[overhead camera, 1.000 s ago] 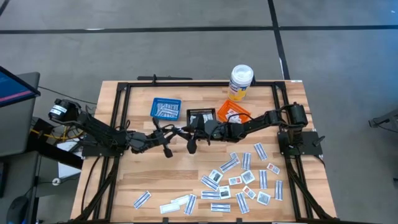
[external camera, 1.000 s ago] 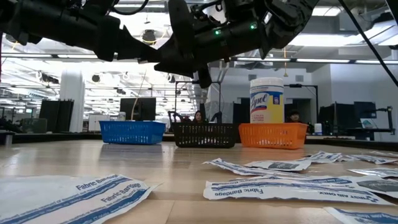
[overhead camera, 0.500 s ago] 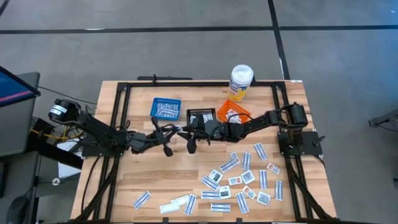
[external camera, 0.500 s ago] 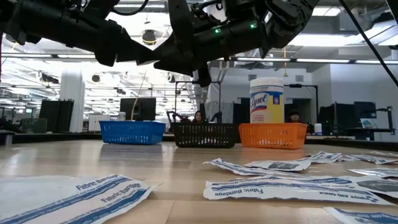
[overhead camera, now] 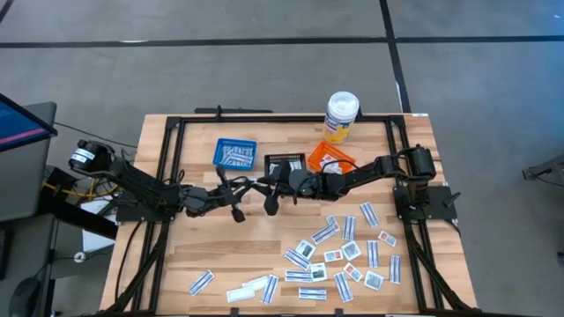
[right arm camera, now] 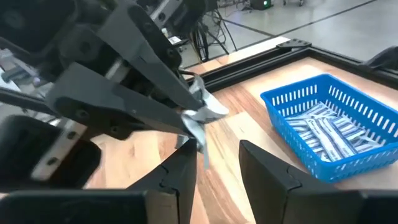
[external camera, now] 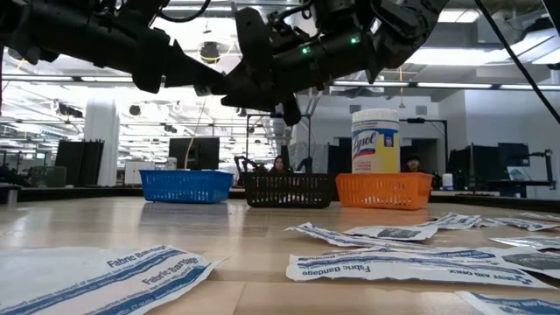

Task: Pick & Place First Aid Supplies
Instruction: Put the towelette pack into the black bin

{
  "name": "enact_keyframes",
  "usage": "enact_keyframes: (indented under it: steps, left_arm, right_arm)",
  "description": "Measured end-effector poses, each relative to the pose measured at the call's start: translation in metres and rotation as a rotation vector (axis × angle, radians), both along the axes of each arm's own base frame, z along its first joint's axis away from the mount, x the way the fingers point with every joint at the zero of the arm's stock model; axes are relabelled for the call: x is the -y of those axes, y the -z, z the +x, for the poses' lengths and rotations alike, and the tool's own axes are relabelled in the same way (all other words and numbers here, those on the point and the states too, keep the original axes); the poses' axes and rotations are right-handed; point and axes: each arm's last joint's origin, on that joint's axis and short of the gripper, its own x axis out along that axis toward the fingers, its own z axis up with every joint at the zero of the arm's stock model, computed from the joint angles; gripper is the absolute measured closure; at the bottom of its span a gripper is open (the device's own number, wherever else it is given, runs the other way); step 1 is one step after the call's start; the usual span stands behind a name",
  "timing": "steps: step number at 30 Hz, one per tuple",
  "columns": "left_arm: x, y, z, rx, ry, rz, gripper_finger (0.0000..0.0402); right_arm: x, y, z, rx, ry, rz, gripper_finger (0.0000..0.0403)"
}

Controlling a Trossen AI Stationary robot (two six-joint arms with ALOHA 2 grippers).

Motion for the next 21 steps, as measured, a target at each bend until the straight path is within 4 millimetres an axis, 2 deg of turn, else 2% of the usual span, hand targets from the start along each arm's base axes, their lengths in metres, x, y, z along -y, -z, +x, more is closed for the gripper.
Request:
enact_keyframes:
  steps: [9, 13, 21]
  left_arm:
    - [0.001, 0.000, 0.000, 0.001, 0.030, 0.000, 0.0380]
    - [0.001, 0.000, 0.000, 0.004, 0.035, -0.003, 0.0379]
    - [0.001, 0.000, 0.000, 0.006, 0.028, -0.004, 0.0379]
  right_arm:
    - [0.003, 0.000, 0.000, -0.019, -0.009, -0.068, 0.0315]
    - [-0.003, -0.001, 0.000, -0.014, -0.027, -0.096, 0.0329]
    - [-0.008, -0.002, 0.000, -0.004, -0.049, -0.153, 0.0332]
